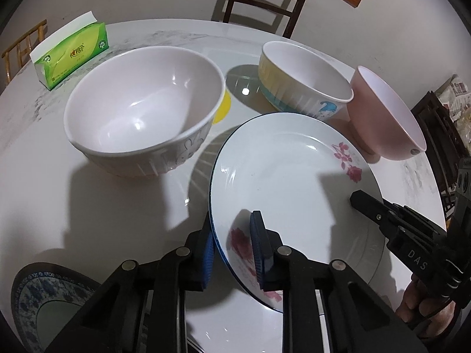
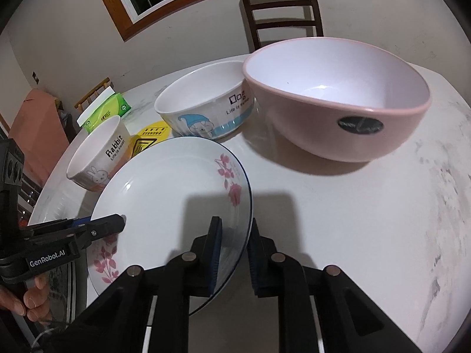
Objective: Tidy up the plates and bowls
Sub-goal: 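Grasp the white pink-flowered plate rim with the left tool while the right tool grips it too, then lift the white plate toward the blue-and-white plate stack with both tools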
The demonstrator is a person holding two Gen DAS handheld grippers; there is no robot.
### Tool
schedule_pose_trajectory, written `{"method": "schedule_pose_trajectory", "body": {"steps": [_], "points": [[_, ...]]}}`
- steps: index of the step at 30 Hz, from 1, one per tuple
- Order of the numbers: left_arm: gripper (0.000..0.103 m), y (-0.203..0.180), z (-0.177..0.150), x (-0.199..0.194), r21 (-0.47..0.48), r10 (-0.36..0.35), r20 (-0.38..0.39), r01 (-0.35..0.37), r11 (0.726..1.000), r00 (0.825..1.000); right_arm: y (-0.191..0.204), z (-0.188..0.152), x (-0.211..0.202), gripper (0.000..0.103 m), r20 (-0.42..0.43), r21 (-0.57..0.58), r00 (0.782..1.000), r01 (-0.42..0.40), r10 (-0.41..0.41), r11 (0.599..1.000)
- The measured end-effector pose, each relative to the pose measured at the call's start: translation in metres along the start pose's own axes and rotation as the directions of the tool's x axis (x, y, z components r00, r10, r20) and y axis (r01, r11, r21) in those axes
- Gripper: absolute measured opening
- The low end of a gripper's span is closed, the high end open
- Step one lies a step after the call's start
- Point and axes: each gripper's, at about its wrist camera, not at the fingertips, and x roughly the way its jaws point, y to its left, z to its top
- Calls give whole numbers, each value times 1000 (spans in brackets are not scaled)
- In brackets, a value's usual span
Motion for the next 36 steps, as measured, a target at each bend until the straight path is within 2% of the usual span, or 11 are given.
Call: {"method": "schedule_pose_trajectory", "body": {"steps": [20,28,36], "points": [[18,-14,-24,-16,35,-19,-6,19,999,1000,3,-30,-36,17,29,16,999,36,-36,999],[18,-15,-34,-38,27,-23,19,23,999,1000,17,-34,-53,17,56,2,998,32,-32,999],[18,-1,-46,-66,2,-21,47,21,1000,999,40,-40,-71,17,83,-25,997,6,-4,1000]]}}
